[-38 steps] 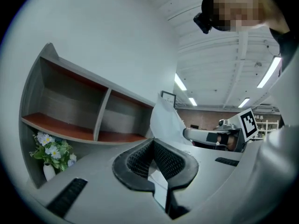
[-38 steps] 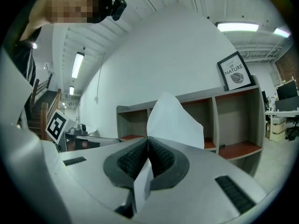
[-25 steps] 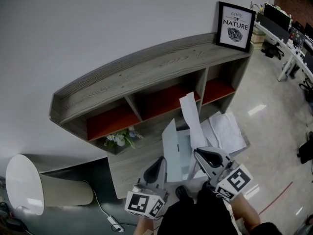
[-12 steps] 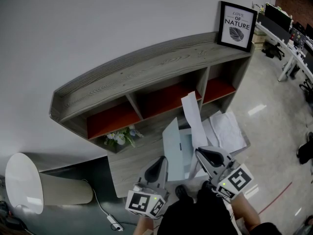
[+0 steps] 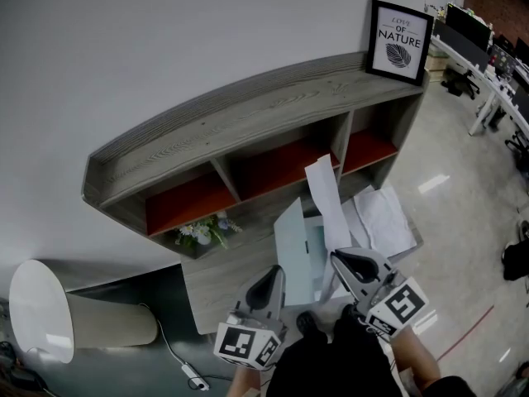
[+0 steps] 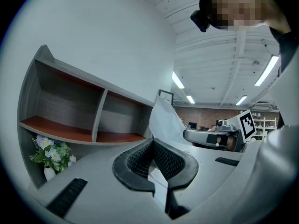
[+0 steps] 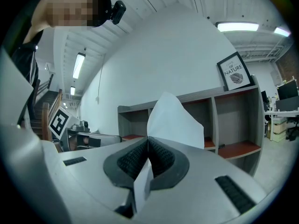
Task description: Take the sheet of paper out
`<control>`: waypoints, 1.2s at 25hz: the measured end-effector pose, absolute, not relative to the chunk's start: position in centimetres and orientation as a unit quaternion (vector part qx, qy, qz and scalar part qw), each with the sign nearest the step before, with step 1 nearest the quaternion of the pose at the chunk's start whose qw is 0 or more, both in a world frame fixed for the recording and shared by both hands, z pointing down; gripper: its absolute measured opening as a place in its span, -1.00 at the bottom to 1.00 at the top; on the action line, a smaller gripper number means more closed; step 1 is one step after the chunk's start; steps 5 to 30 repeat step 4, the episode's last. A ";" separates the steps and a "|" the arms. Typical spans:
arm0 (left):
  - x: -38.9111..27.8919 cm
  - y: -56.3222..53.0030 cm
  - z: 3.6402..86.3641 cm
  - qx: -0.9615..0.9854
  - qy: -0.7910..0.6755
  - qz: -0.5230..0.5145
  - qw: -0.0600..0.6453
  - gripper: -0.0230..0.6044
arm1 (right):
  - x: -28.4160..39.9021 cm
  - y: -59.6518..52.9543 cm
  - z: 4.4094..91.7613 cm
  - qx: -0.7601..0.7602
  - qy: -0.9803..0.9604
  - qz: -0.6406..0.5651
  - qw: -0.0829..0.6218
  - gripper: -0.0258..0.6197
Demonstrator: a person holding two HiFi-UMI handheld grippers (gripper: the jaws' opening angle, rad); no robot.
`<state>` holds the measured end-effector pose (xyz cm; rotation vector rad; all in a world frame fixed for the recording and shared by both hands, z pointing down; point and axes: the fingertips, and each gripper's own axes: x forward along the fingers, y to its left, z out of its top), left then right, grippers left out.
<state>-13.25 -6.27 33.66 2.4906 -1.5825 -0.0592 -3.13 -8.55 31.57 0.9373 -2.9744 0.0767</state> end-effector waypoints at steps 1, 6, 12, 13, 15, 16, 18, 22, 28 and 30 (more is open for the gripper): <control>-13.2 -6.3 33.7 0.840 -0.533 -0.020 0.095 -0.89 | -3.1 -8.5 31.6 0.301 -0.953 0.025 0.011 -0.88; -13.1 -6.3 33.7 0.841 -0.532 -0.020 0.095 -0.89 | -3.0 -8.5 31.6 0.301 -0.953 0.023 0.011 -0.88; -13.1 -6.3 33.7 0.841 -0.532 -0.020 0.095 -0.89 | -3.0 -8.5 31.6 0.301 -0.953 0.023 0.011 -0.88; -13.1 -6.3 33.7 0.841 -0.532 -0.020 0.095 -0.89 | -3.0 -8.5 31.6 0.301 -0.953 0.023 0.011 -0.88; -13.1 -6.3 33.7 0.841 -0.532 -0.020 0.095 -0.89 | -3.0 -8.5 31.6 0.301 -0.953 0.023 0.011 -0.88; -13.1 -6.3 33.7 0.841 -0.532 -0.020 0.095 -0.89 | -3.0 -8.5 31.6 0.301 -0.953 0.023 0.011 -0.88; -13.1 -6.3 33.7 0.841 -0.532 -0.020 0.095 -0.89 | -3.0 -8.5 31.6 0.301 -0.953 0.023 0.011 -0.88; -13.1 -6.3 33.7 0.841 -0.532 -0.020 0.095 -0.89 | -3.0 -8.5 31.6 0.301 -0.953 0.023 0.011 -0.88; -13.1 -6.3 33.7 0.841 -0.532 -0.020 0.095 -0.89 | -3.0 -8.5 31.6 0.301 -0.953 0.023 0.011 -0.88; -13.1 -6.3 33.7 0.841 -0.532 -0.020 0.095 -0.89 | -3.0 -8.5 31.6 0.301 -0.953 0.023 0.011 -0.88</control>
